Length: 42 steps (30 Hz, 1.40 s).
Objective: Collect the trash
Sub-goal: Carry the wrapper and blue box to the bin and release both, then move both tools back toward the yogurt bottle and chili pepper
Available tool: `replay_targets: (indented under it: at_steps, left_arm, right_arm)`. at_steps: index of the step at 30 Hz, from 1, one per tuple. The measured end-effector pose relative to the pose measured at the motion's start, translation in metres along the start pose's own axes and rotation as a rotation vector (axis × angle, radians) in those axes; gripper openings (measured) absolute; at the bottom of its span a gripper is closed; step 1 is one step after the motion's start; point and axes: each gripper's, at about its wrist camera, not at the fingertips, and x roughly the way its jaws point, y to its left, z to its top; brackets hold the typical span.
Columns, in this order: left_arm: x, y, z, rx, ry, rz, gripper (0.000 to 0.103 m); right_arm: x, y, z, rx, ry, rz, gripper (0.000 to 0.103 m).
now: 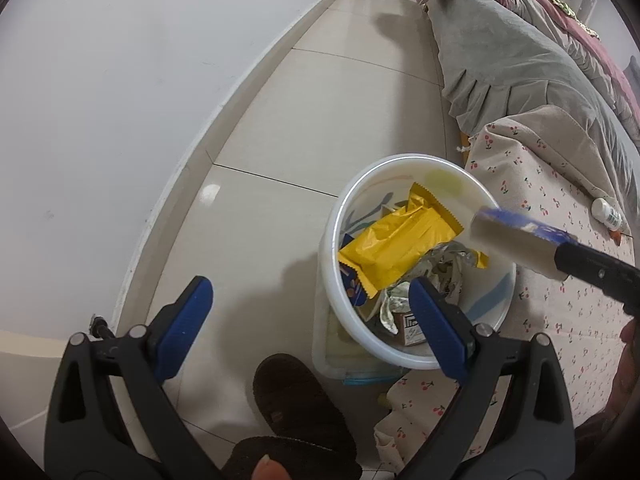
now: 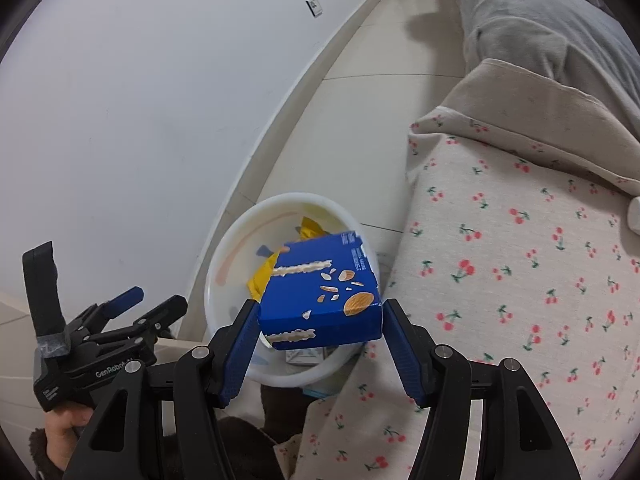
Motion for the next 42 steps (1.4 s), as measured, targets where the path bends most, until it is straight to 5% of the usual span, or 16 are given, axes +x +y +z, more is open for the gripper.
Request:
replay_targets:
  at_steps: [4, 19, 42]
  left_arm:
    - [0.0, 0.005, -0.003, 0.0, 0.0, 0.008, 0.098]
    - [0.0, -0.001, -0.001, 0.015, 0.004, -0.002, 0.098]
    - [-0.005, -0.113, 0.009, 0.168, 0.008, -0.065, 0.099]
  right_arm:
    - [0.002, 0.004, 0.002, -0.007, -0.01, 0.024, 0.072]
    - [-0.011, -0.012, -0.001, 0.002, -0.014, -0.04, 0.073]
    - [-0.094, -0.132, -0.022, 0.149, -0.074, -0.182, 0.074]
